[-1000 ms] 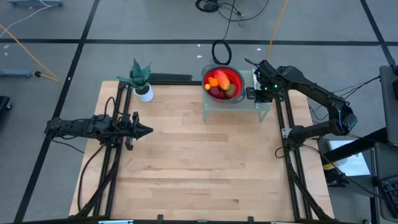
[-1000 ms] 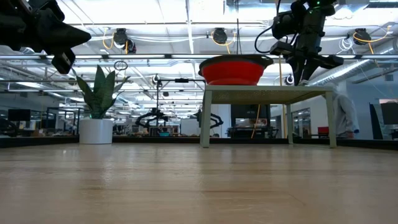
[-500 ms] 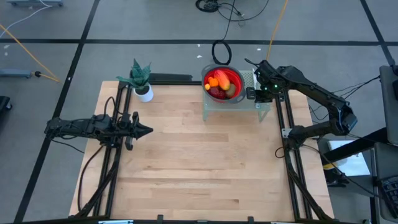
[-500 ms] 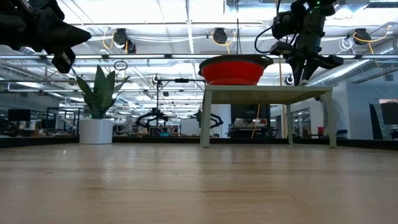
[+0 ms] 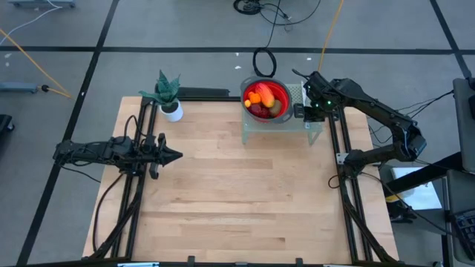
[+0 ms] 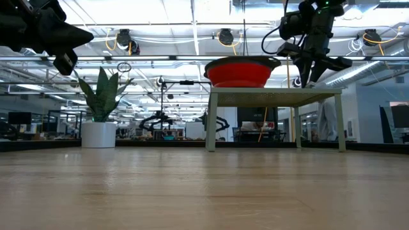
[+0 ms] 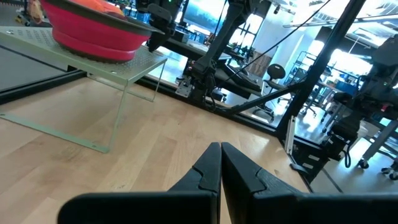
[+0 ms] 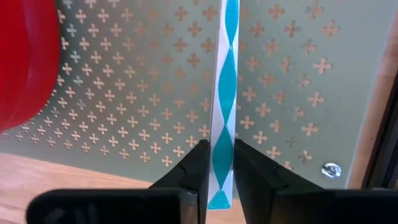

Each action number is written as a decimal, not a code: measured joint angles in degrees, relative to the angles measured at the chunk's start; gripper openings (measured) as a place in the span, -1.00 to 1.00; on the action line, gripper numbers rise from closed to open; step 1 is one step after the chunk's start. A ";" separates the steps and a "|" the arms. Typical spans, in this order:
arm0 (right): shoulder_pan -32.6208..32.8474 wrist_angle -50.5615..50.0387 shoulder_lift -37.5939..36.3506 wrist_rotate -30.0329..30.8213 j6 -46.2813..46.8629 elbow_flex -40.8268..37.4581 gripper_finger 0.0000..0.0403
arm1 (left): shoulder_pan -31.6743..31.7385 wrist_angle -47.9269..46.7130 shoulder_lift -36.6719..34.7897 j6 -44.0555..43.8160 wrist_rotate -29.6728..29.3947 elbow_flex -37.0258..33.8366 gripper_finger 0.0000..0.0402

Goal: Pick & Place Fruit
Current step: Put the blue white knife to the right of the red basket on the shelf, then return To Home Position

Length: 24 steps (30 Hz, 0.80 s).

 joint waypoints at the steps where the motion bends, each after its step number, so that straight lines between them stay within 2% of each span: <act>1: 0.00 0.31 0.01 0.00 0.00 0.00 -0.71 | 0.00 0.00 -0.01 0.00 0.00 0.00 -0.95; 10: 0.00 0.82 -0.02 0.00 -0.09 -0.02 -0.61 | 0.00 0.00 -0.01 0.00 0.00 0.00 -0.95; 24: 0.00 0.69 -0.26 -0.11 -1.29 -0.07 -0.60 | -0.01 0.00 0.00 -0.01 0.00 0.00 -0.95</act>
